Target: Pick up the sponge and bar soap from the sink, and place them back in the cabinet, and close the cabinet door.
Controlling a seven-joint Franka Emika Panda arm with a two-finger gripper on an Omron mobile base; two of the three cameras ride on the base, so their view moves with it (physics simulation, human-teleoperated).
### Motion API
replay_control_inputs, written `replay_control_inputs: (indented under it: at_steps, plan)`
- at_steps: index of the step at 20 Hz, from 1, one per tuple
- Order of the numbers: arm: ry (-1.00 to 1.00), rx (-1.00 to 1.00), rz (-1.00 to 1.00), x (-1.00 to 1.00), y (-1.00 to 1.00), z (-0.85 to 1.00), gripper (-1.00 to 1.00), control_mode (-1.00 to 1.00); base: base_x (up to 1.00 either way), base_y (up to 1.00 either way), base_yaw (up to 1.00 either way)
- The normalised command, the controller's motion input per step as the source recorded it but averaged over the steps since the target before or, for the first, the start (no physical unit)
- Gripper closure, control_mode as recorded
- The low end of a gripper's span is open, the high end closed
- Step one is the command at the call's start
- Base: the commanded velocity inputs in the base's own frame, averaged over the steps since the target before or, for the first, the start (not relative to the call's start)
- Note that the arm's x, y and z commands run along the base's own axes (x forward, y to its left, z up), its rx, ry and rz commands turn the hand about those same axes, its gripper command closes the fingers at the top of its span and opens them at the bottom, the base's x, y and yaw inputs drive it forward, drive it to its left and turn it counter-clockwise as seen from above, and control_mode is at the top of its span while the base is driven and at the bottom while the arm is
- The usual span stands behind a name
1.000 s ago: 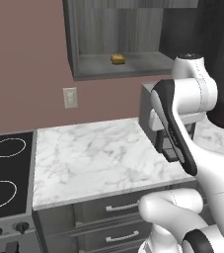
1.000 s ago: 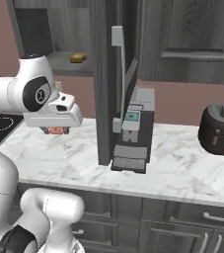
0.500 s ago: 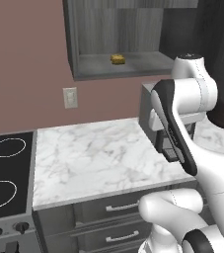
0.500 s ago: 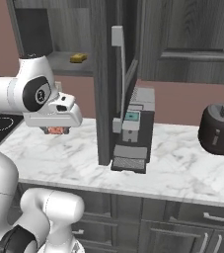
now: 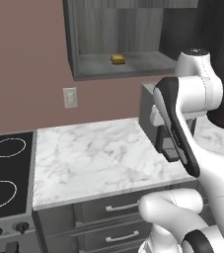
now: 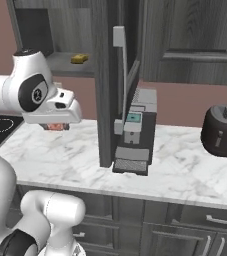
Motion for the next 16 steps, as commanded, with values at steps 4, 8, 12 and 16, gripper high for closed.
replay_control_inputs:
  at_steps: [4, 8, 12, 16]
  plan:
    - [-0.16, 0.00, 0.00, 0.00, -0.01, 0.61, 1.00, -1.00, 0.00, 0.00, 0.00]
    - [-0.14, 0.00, 0.00, 0.02, -0.09, 0.57, 1.00, -1.00, 0.00, 0.00, 0.00]
    - [-0.13, 0.00, 0.00, 0.18, -0.18, 0.40, 1.00, -1.00, 0.00, 0.00, 0.00]
    - [-0.04, 0.00, 0.00, 0.48, -0.14, 0.44, 1.00, -1.00, 0.00, 0.00, 0.00]
